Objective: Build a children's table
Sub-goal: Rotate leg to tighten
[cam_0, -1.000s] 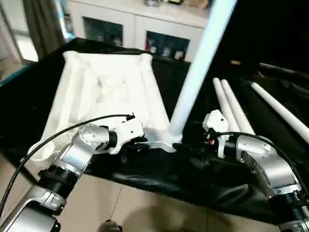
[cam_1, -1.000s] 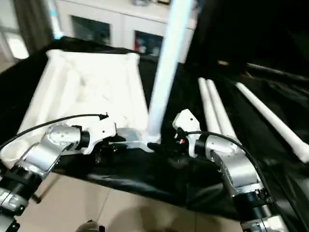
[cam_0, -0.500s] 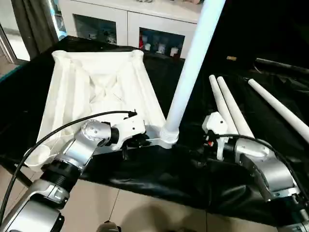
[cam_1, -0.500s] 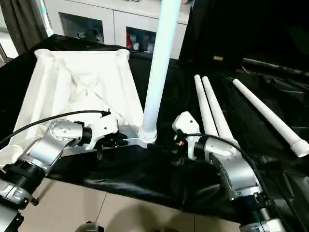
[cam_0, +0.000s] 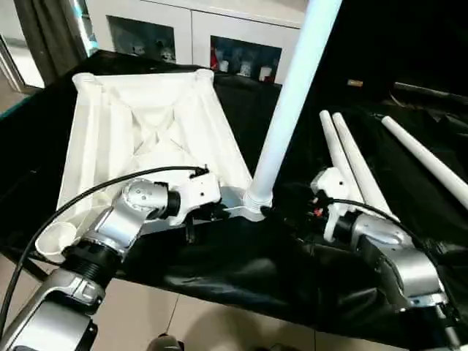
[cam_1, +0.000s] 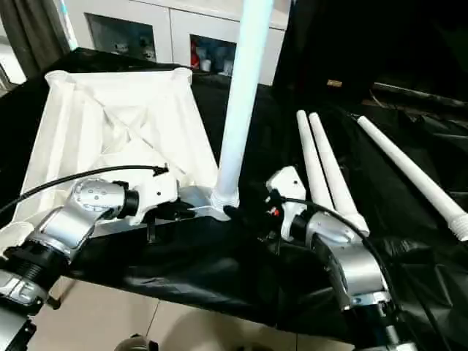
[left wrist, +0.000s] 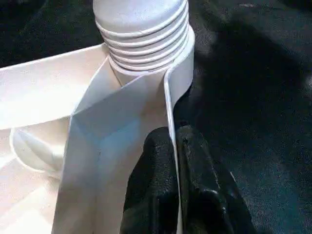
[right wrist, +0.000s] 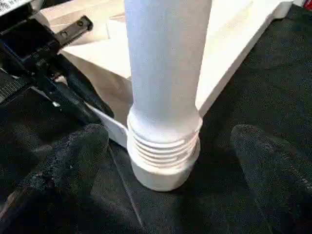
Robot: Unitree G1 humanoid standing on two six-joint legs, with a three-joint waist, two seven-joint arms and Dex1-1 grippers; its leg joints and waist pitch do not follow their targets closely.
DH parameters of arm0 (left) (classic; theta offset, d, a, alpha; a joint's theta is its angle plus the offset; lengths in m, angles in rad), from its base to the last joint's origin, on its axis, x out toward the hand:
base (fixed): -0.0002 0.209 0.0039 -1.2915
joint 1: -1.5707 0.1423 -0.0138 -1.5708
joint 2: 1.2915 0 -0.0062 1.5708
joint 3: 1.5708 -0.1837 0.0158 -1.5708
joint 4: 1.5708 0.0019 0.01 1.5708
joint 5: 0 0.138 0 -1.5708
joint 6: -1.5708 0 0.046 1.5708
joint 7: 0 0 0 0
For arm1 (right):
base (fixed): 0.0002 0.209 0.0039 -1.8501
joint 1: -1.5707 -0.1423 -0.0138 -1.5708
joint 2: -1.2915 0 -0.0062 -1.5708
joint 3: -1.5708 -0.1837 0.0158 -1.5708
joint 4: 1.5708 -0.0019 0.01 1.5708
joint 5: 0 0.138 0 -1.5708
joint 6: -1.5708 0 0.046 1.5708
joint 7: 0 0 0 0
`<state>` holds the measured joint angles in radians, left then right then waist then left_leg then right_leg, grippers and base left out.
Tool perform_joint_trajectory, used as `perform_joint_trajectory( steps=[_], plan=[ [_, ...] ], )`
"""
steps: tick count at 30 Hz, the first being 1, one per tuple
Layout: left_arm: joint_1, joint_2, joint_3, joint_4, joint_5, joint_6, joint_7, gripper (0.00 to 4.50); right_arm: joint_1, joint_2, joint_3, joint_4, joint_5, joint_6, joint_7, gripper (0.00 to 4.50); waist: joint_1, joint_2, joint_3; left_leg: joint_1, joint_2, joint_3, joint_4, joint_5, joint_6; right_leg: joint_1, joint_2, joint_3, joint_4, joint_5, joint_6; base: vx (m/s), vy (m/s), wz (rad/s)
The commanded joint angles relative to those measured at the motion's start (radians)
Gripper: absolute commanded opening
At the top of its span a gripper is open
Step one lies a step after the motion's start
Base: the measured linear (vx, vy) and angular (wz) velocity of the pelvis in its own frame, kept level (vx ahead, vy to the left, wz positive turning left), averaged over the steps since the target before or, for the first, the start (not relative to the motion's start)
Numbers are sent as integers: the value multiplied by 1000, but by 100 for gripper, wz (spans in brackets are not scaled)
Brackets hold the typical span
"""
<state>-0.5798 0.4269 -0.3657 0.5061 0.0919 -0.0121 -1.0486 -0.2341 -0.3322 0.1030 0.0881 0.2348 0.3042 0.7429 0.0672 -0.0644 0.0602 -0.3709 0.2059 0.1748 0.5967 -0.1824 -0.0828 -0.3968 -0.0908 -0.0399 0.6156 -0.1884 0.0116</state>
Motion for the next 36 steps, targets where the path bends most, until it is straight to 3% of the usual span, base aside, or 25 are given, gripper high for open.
perform_joint_trajectory(
  steps=[1, 4, 5, 10, 15, 18, 23, 36],
  plan=[
    [7, -13, -12, 17, 17, -51, 35, 6, 8, 8, -28, -20, -10, 11, -43, 450, -3, 9, -64, 17, 22, 0, -84, -267, -19, 31, -41, 33, -76, -249, -176, 0, 0, 0],
    [16, -9, -9, 12, 10, -55, 20, 6, 17, 28, -41, -27, -5, 12, -71, 450, -3, 10, -61, 17, 23, -2, -87, -296, -27, 27, -43, 33, -82, -320, -153, 0, 0, 0],
    [20, -8, -6, 9, 7, -60, 13, 6, 21, 31, -38, -31, -4, 14, -82, 450, -3, 15, -63, 15, 22, -4, -88, -290, -30, 29, -42, 33, -80, -309, -150, 0, 0, 0],
    [13, -14, -1, 24, 12, -53, 26, 6, 26, 37, -35, -37, 1, 21, -95, 450, -6, 14, -65, 14, 22, -1, -86, -266, -22, 29, -39, 33, -75, -246, -167, 0, 0, 0],
    [19, -19, 14, 9, -12, -46, 17, 6, 13, 45, -40, -19, -9, 16, -117, 450, -5, 16, -65, 12, 21, 0, -86, -262, -22, 30, -39, 33, -76, -252, -164, 0, 0, 0],
    [24, -7, 11, 9, -23, -50, -26, 6, 2, 14, -1, 3, -19, -27, -44, 450, -7, 19, -66, 12, 21, -1, -86, -271, -21, 30, -41, 33, -77, -269, -159, 0, 0, 0],
    [14, 1, 1, 23, -8, -67, -41, 6, -33, -20, 54, 45, -77, -73, -7, 450, -8, 18, -68, 10, 20, 2, -82, -233, -9, 33, -38, 32, -71, -201, -181, 0, 0, 0],
    [6, -14, -8, 19, -21, -63, -85, 6, -129, 6, 95, 189, -95, -129, 48, 450, -7, 18, -71, 12, 20, 4, -79, -208, 2, 36, -38, 31, -65, -159, -209, 0, 0, 0]
  ],
)
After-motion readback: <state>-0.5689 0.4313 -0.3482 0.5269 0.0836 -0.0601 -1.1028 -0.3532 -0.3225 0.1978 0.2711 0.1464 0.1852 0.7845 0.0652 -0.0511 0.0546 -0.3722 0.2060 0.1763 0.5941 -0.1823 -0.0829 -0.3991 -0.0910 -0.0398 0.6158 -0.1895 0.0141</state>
